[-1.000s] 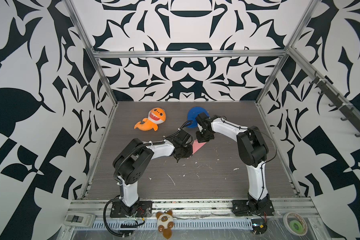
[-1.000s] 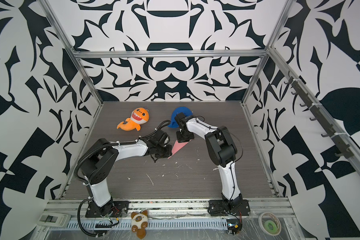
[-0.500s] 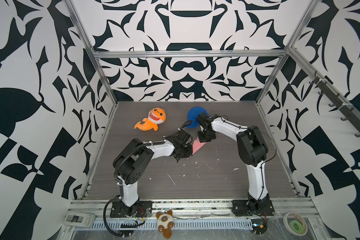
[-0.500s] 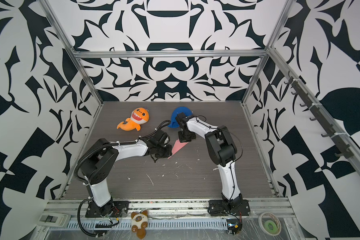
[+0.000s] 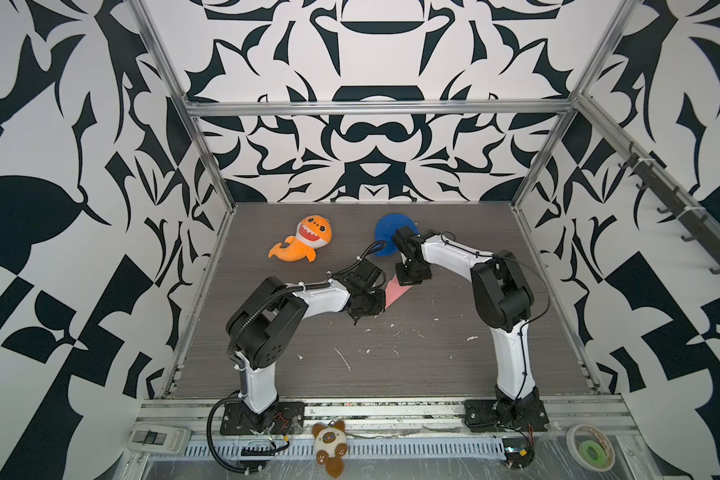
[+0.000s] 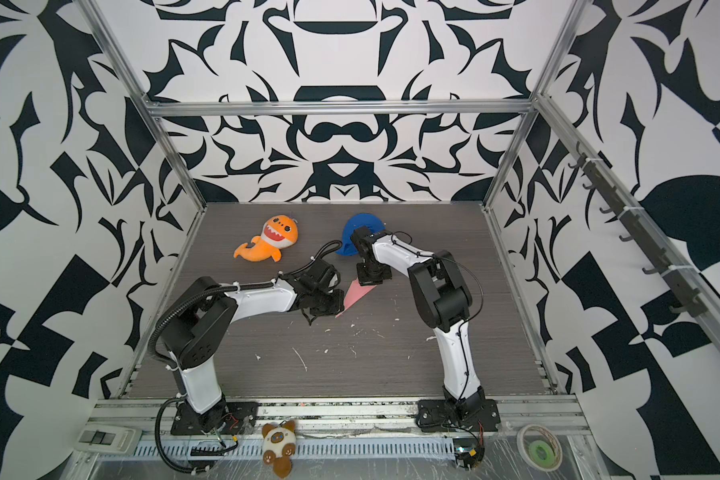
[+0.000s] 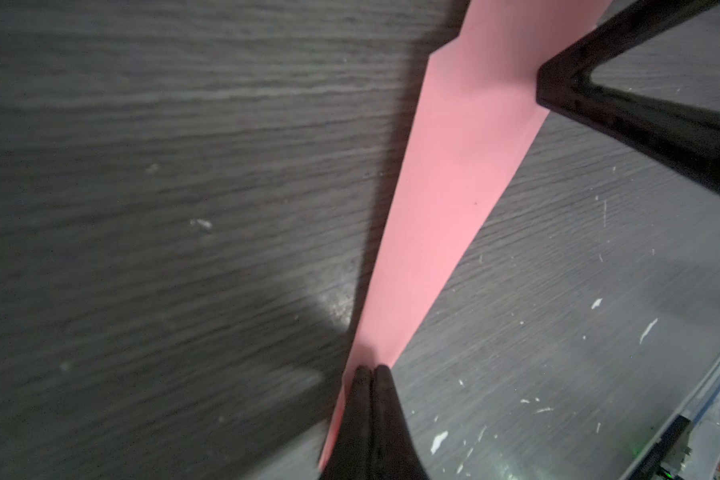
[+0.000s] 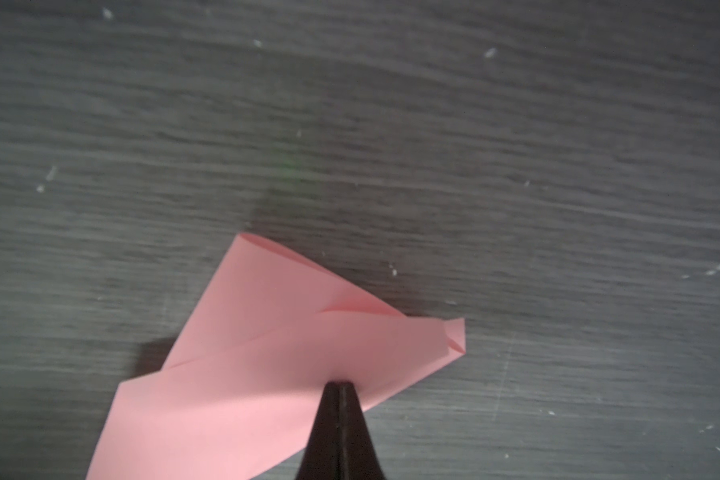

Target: Fold a paper plane with a square sheet of paper (pick it up from the middle)

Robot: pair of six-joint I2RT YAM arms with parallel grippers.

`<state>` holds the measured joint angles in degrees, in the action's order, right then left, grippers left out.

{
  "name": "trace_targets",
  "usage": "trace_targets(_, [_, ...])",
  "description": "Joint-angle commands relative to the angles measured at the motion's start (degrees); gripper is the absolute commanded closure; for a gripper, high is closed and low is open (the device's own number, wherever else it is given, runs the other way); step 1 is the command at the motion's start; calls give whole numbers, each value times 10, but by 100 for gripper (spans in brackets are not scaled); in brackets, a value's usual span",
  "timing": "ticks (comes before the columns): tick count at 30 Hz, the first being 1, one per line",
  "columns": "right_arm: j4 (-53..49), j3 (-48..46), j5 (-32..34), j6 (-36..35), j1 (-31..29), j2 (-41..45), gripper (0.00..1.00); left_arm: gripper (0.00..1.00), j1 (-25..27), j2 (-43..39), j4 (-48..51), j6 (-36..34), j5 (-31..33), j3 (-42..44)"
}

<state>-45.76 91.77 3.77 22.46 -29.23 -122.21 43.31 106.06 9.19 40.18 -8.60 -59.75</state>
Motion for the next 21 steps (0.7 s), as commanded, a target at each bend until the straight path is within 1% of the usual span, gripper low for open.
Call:
trace_targets(1, [-17,2,5,5,3,-1,99,93,2,-10,38,-20,2,7])
trace_targets(4, [-3,-6,-9,-1,5,11,99,84,2,-31,-1,-26,-11,-3])
trace_targets(8, [23,-19,-43,-9,9,36,99,82,2,-19,-21,-29,-17,-28])
trace_targets(11, [43,-30,-72,-17,13,57,98,82,2,6,-7,-26,-10,-49])
trace_targets(17, [64,-47,-108,-42,16,84,96,87,2,45,15,-25,2,-81])
trace_targets(21, [74,-58,-124,-48,16,98,95,91,2,64,20,-24,-6,-92])
